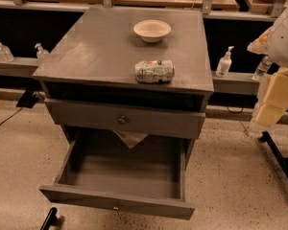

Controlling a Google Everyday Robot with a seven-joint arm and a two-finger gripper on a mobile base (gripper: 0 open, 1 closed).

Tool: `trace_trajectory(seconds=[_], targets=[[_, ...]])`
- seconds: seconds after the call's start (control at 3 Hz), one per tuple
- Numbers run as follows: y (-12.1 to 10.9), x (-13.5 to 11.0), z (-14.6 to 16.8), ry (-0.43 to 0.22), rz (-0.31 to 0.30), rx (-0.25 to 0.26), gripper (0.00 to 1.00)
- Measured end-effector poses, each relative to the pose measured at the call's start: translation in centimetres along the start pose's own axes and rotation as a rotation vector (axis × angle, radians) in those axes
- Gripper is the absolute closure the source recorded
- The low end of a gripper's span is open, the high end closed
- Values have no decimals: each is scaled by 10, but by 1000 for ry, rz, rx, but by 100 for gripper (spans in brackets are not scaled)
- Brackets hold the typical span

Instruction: Place 7up can into middle drawer

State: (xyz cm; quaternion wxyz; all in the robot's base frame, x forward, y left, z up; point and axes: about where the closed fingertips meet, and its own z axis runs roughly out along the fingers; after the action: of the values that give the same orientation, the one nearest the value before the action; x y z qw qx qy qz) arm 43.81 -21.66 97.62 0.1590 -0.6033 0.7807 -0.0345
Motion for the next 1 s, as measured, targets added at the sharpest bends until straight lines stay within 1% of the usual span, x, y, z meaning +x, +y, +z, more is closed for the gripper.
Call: trace_trajectory(seconds=[0.33,0.67,1.0], targets=[[0,0,0,0,0,0,0],[-19,-10,16,19,-53,1,0],[-51,-31,45,36,-119,2,0]])
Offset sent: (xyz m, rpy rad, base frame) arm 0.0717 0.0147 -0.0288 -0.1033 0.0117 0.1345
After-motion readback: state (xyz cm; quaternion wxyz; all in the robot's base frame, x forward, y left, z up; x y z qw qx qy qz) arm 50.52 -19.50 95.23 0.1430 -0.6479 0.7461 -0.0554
